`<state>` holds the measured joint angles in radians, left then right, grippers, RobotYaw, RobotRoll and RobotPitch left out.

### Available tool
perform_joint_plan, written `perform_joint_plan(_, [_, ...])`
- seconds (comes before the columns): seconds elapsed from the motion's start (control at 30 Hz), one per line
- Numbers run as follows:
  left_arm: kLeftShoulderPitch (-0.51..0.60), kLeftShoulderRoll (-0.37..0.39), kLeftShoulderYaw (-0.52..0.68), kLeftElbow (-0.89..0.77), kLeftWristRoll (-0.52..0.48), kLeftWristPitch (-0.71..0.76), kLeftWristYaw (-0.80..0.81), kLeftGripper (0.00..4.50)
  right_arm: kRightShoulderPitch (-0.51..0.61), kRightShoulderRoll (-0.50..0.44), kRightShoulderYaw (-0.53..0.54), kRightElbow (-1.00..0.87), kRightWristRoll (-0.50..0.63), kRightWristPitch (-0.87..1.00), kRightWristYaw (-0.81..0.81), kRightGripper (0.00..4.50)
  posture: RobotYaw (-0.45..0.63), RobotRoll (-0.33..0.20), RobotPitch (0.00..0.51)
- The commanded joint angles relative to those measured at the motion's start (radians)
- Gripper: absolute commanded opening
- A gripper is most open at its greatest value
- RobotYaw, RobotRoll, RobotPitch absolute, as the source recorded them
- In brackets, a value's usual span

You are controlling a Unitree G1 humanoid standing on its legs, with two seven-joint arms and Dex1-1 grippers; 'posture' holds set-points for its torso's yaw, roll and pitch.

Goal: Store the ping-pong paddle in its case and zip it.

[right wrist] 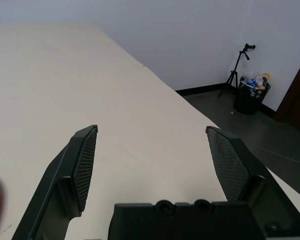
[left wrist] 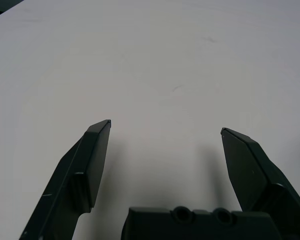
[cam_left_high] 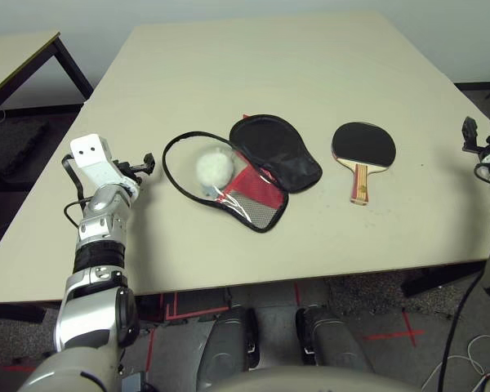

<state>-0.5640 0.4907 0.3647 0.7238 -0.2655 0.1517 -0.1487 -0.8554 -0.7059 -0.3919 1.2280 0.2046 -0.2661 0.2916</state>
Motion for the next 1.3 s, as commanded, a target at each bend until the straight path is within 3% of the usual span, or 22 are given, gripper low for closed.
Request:
perform_joint_plan(0.03, [-0.012, -0.008, -0.013, 0.026, 0.019, -0.009, 0.001, 4.5, 0.028, 0.003, -0.022, 0.011, 0.017, 0.008, -0.007, 4.47, 0.01, 0.0, 0.137])
perform_joint_plan(0.23, [-0.094, 0.014, -0.02, 0.151, 0.031, -0.048, -0.035, 4.5, 0.039, -0.007, -0.023, -0.018, 0.012, 0.03, -0.046, 4.47, -0.01, 0.0, 0.126])
perform_joint_plan(0.37, [-0.17, 0.084, -0.025, 0.163, 0.027, -0.024, -0.116, 4.5, 0.013, -0.059, -0.026, -0.06, 0.024, 0.196, -0.077, 4.47, 0.0, 0.0, 0.116])
perform_joint_plan(0.53, [-0.344, 0.194, -0.079, 0.205, 0.042, 0.019, -0.322, 4.5, 0.007, -0.126, 0.038, -0.313, 0.031, 0.644, -0.004, 4.47, -0.03, 0.0, 0.114])
perform_joint_plan(0.7, [-0.486, 0.227, -0.163, 0.276, 0.079, 0.069, -0.53, 4.5, 0.044, -0.143, 0.086, -0.731, 0.104, 1.208, 0.027, 4.47, -0.09, 0.0, 0.107])
perform_joint_plan(0.83, [-0.577, 0.18, -0.241, 0.297, 0.114, 0.06, -0.662, 4.5, 0.011, -0.096, 0.11, -0.975, 0.175, 1.634, 0.015, 4.47, -0.11, 0.0, 0.097])
perform_joint_plan(0.93, [-0.614, 0.115, -0.297, 0.281, 0.134, 0.046, -0.742, 4.5, -0.028, -0.011, 0.108, -1.064, 0.189, 1.849, -0.015, 4.47, -0.13, 0.0, 0.089])
perform_joint_plan(1.3, [-0.651, -0.111, -0.416, 0.234, 0.172, 0.013, -0.88, 4.5, -0.147, 0.197, 0.148, -0.913, 0.193, 1.88, -0.148, 4.47, -0.16, 0.0, 0.089])
